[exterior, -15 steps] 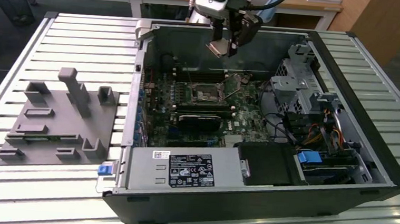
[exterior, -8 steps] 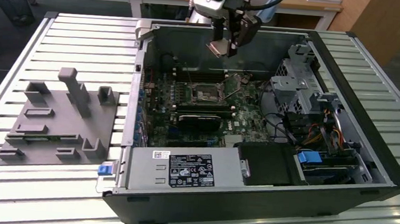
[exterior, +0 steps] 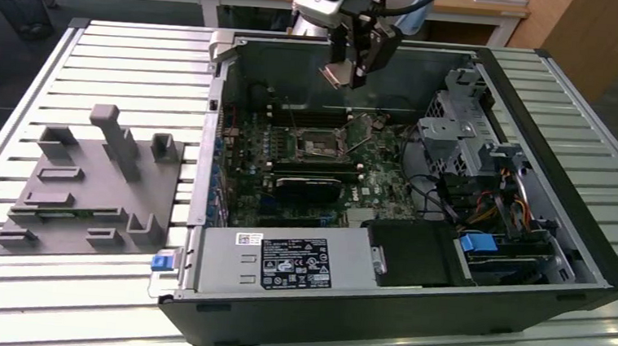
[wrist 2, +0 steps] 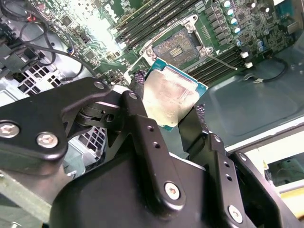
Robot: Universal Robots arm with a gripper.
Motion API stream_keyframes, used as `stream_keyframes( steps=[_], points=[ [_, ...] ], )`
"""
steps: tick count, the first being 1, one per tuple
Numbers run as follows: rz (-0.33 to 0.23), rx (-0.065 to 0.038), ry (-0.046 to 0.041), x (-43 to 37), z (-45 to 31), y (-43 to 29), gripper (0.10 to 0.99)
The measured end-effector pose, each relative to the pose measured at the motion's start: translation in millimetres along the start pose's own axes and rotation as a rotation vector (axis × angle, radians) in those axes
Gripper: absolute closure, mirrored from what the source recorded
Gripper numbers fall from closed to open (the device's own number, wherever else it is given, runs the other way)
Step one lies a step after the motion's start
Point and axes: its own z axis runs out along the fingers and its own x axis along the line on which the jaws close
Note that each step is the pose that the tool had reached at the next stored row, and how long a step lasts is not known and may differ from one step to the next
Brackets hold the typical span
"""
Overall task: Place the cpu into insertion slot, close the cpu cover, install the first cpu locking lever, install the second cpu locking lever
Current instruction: 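Place the cpu into insertion slot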
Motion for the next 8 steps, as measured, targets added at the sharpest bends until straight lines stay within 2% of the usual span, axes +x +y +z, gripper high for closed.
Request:
stream_keyframes(
  steps=[8],
  points=[
    [0.073,-0.001,-0.0066,0.0,0.8,-0.2,0.545]
  ],
)
